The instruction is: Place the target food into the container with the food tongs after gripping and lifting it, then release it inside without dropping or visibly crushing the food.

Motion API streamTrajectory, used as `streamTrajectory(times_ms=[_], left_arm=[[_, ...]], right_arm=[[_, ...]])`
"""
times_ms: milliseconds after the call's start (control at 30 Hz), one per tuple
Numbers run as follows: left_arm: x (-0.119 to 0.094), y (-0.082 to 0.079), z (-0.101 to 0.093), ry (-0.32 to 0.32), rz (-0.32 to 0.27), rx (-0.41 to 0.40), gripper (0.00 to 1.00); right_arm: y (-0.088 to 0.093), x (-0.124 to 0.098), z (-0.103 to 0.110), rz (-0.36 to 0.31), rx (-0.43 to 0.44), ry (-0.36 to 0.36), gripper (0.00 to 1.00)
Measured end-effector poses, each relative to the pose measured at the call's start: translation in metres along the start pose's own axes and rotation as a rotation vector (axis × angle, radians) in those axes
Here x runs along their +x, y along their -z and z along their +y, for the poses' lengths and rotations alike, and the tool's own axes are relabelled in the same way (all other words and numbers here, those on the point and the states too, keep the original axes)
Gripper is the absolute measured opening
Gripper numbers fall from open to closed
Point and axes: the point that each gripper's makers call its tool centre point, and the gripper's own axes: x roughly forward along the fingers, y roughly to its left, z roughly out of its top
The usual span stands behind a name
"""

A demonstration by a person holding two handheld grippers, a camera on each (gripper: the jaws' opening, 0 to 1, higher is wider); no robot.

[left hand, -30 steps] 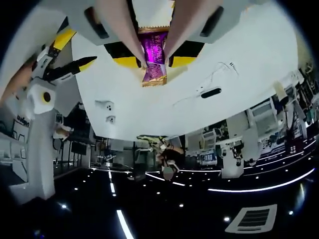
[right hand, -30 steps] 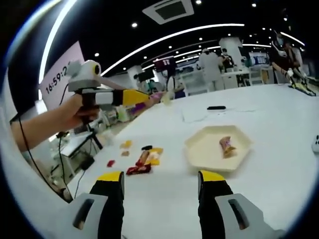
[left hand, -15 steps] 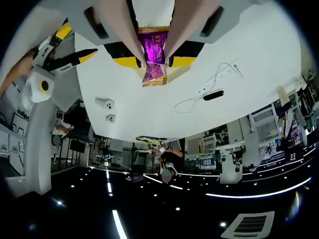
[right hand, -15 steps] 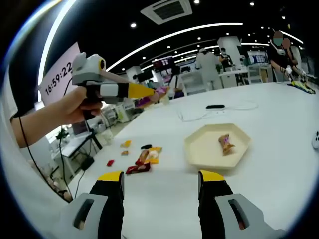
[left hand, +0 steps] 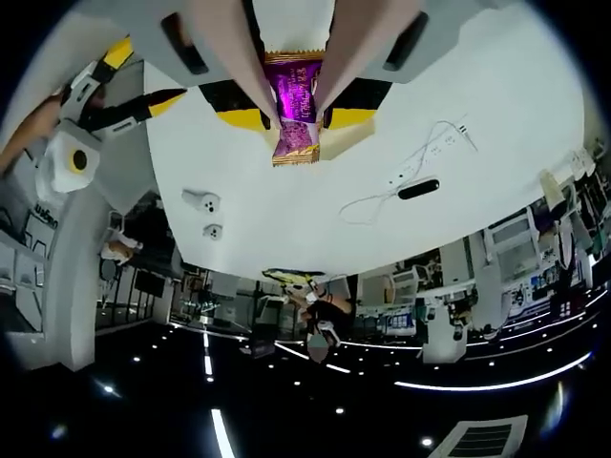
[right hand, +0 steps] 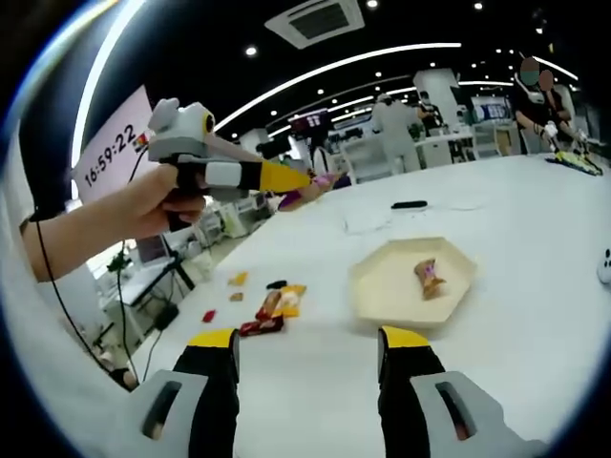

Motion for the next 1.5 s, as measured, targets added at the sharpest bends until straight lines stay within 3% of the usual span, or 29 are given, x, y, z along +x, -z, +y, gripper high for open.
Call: streamTrajectory(times_ms=[300, 833, 1067, 1200, 1500], left_arm=[[0.01, -0.014, 0.004, 0.005, -0.035, -0.002, 0.22], [0.019, -0.006, 0.004, 0.009, -0.011, -0.014, 0.22], [0.01, -0.007, 0.006, 0.011, -0.037, -0.03, 0.23], [0.002, -0.008, 0.001, 0.032, -0.082, -0.037, 0.25], [-0.021, 0.009, 0.008, -0.003, -0.113, -0.075, 0.26]], right_arm=[[0.0, 0.0, -0.007, -0.002, 0.024, 0.013, 0.59], [0.006, -0.001, -0.015, -0.005, 0.042, 0.039, 0.59], [0.003, 0.002, -0.011, -0.004, 0.033, 0.023, 0.59], [0.002, 0.004, -0.009, -0.01, 0.035, 0.013, 0.59], [-0.002, 0.009, 0.002, 0.013, -0.001, -0.03, 0.59]])
